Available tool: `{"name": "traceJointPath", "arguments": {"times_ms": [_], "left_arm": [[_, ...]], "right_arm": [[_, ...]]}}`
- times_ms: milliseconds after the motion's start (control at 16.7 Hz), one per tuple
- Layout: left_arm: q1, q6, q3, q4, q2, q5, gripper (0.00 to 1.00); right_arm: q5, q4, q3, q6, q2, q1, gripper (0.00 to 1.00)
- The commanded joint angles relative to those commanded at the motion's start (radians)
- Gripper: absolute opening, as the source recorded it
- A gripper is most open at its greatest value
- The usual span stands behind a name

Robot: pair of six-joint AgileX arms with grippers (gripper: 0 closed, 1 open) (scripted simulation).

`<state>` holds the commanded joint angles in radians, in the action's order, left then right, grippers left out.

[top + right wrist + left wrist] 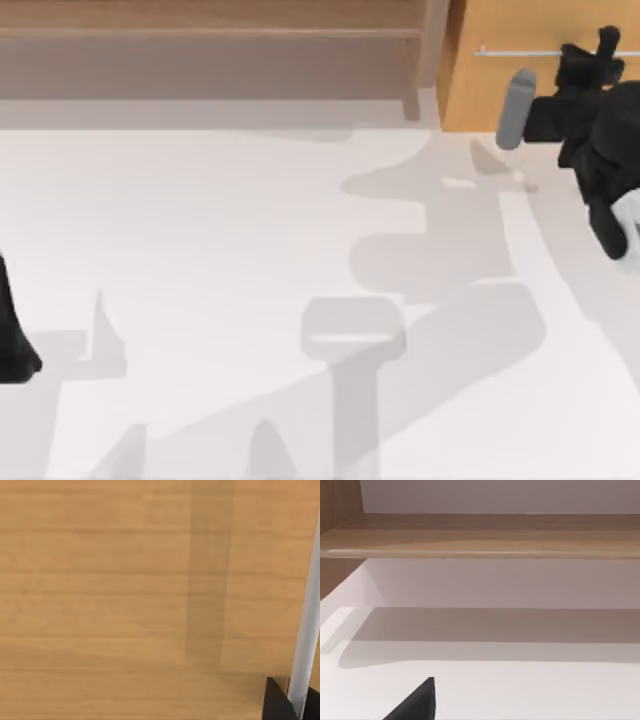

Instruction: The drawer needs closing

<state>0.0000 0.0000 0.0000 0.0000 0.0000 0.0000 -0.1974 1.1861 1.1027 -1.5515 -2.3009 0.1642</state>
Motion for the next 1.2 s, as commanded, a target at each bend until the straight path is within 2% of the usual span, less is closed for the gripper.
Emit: {"name": "traceJointPath", "arguments": {"times_ms": [240,1020,1200], "left_arm": [[0.0,0.0,0.0,0.0,0.0,0.0,1.0],[0.0,0.0,0.0,0.0,0.0,0.0,1.0],[0.0,0.0,0.0,0.0,0.0,0.0,1.0]], "right_arm": [[0.0,-0.001,0.001,0.0,0.0,0.0,0.0],[0.0,-0.001,0.001,0.0,0.0,0.0,0.98],[0.0,-0.001,0.001,0.0,0.0,0.0,1.0]]}}
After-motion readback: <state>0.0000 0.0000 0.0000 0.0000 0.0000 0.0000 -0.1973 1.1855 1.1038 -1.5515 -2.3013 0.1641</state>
